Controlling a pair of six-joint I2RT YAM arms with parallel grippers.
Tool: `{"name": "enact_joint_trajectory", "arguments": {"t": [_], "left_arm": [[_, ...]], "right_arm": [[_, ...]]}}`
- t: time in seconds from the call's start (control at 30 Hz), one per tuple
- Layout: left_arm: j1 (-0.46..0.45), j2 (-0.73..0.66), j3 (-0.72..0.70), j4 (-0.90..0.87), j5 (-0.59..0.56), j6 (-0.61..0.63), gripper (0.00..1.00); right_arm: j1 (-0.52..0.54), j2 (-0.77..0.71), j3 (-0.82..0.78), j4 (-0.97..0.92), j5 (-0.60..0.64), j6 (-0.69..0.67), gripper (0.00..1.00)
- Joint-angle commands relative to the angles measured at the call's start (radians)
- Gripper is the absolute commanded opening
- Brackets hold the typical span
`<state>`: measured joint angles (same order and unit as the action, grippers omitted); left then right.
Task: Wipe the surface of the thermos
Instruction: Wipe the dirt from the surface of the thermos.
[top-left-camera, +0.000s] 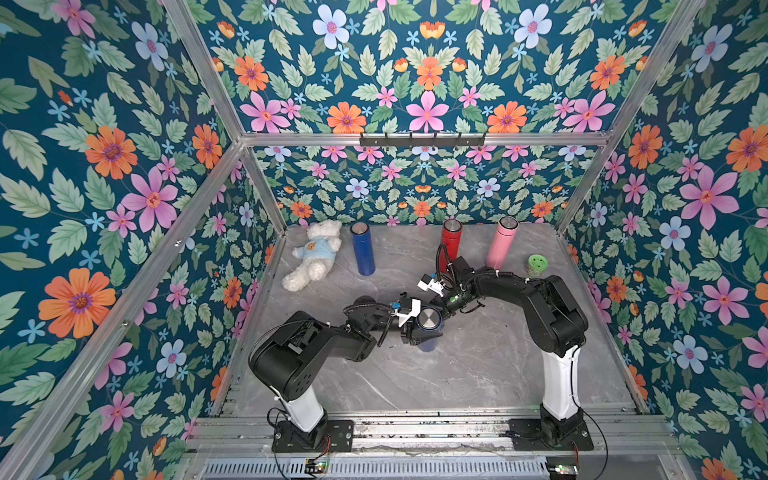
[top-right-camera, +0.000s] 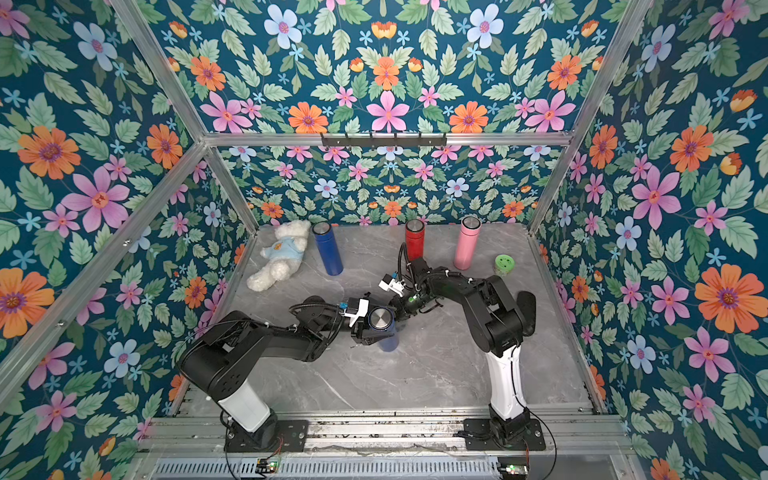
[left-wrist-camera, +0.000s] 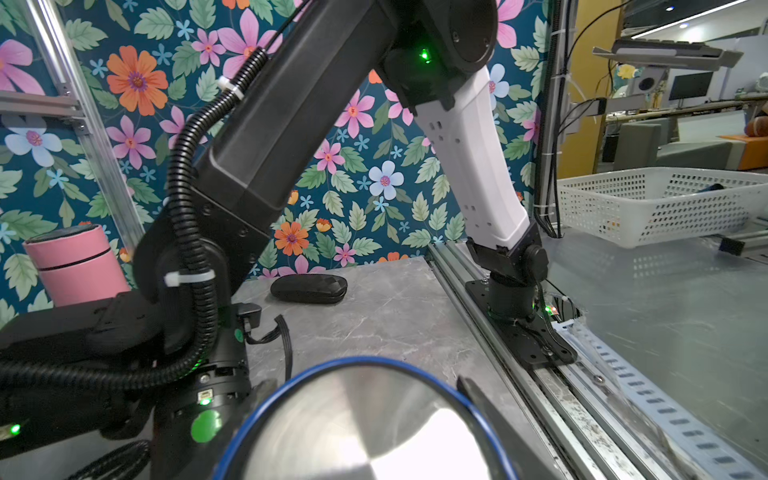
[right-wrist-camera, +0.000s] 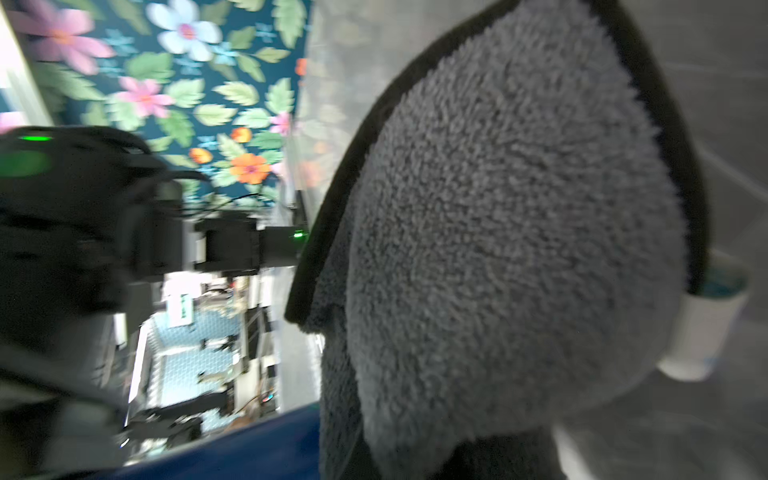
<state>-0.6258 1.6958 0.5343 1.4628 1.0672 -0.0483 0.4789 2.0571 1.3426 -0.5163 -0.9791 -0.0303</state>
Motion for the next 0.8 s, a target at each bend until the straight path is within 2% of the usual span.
{"name": "enact_joint_trajectory", "arguments": {"t": [0.0, 0.2, 0.3, 0.43, 0.6, 0.77], "left_arm": [[0.014, -0.007, -0.004, -0.027, -0.149, 0.045, 0.0], [0.011, -0.08, 0.001, -0.188, -0.233, -0.009, 0.0], [0.005, -0.12, 0.002, -0.314, -0.288, 0.002, 0.0], [-0.015, -0.149, 0.001, -0.442, -0.361, 0.05, 0.0], [-0.033, -0.133, -0.017, -0.414, -0.419, 0.036, 0.0], [-0.049, -0.071, -0.058, -0.243, -0.448, -0.011, 0.0]], "right_arm": [[0.009, -0.044, -0.023, -0.117, 0.197, 0.044, 0.0], [0.007, -0.25, -0.055, -0.175, 0.448, 0.075, 0.0], [0.005, -0.38, -0.077, -0.187, 0.483, 0.088, 0.0], [0.011, -0.575, -0.105, -0.175, 0.472, 0.124, 0.0], [0.109, -0.739, -0.12, -0.132, 0.549, 0.177, 0.0], [0.163, -0.807, -0.148, -0.074, 0.609, 0.235, 0.0]]}}
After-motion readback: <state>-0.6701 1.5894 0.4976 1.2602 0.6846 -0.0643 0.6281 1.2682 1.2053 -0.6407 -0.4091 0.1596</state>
